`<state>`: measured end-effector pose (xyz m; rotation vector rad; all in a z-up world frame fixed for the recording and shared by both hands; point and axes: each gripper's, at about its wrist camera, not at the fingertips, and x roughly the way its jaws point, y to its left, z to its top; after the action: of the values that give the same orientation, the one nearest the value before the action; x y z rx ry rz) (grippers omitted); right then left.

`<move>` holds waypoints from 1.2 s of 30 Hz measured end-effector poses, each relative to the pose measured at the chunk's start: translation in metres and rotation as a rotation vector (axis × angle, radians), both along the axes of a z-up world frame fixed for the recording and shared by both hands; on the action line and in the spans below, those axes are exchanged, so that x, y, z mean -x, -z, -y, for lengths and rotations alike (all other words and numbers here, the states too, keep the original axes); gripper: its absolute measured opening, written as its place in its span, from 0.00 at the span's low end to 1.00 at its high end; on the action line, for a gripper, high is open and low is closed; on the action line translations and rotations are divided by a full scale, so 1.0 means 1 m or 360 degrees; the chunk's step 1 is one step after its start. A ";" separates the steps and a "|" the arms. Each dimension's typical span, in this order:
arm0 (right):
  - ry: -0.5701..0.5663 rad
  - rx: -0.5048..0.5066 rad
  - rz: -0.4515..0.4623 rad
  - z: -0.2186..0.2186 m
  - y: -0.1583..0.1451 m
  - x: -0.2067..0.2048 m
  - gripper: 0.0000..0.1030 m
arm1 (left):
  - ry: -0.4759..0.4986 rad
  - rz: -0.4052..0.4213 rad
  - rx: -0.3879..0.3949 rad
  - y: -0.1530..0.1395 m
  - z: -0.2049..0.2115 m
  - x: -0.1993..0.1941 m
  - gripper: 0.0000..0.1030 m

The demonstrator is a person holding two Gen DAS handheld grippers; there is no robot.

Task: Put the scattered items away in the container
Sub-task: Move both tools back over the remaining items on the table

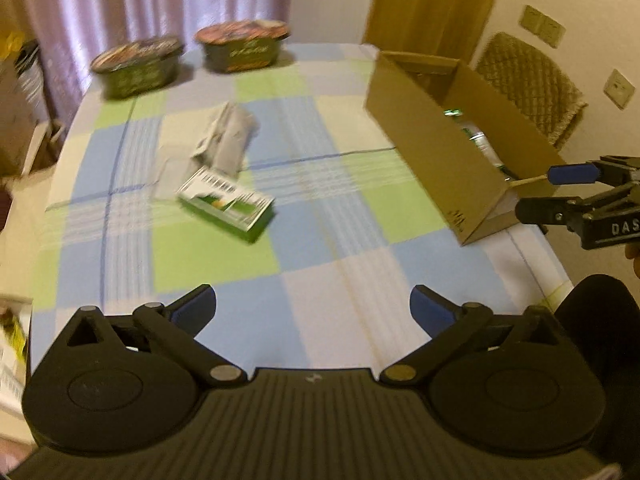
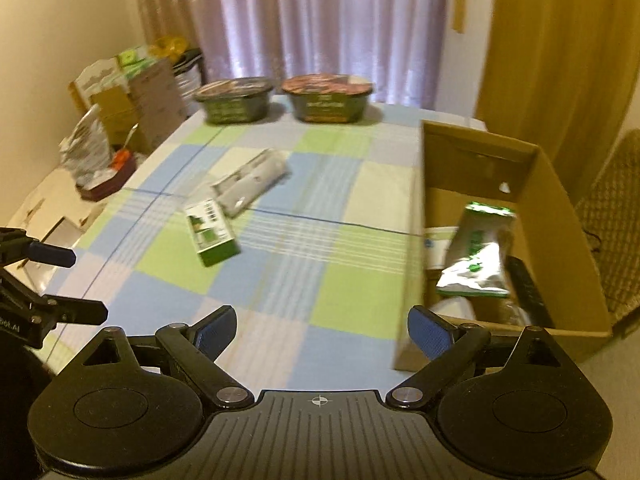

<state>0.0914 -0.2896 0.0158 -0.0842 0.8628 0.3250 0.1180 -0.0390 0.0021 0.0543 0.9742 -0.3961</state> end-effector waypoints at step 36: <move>-0.0553 0.0214 -0.0195 -0.131 0.057 -0.105 0.95 | 0.0085 -0.0083 -0.0223 0.049 -0.088 -0.076 0.99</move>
<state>0.1967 -0.1582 -0.0409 -0.3445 0.9917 0.6016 0.1937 0.0488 -0.0471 0.1983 1.0528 -0.3791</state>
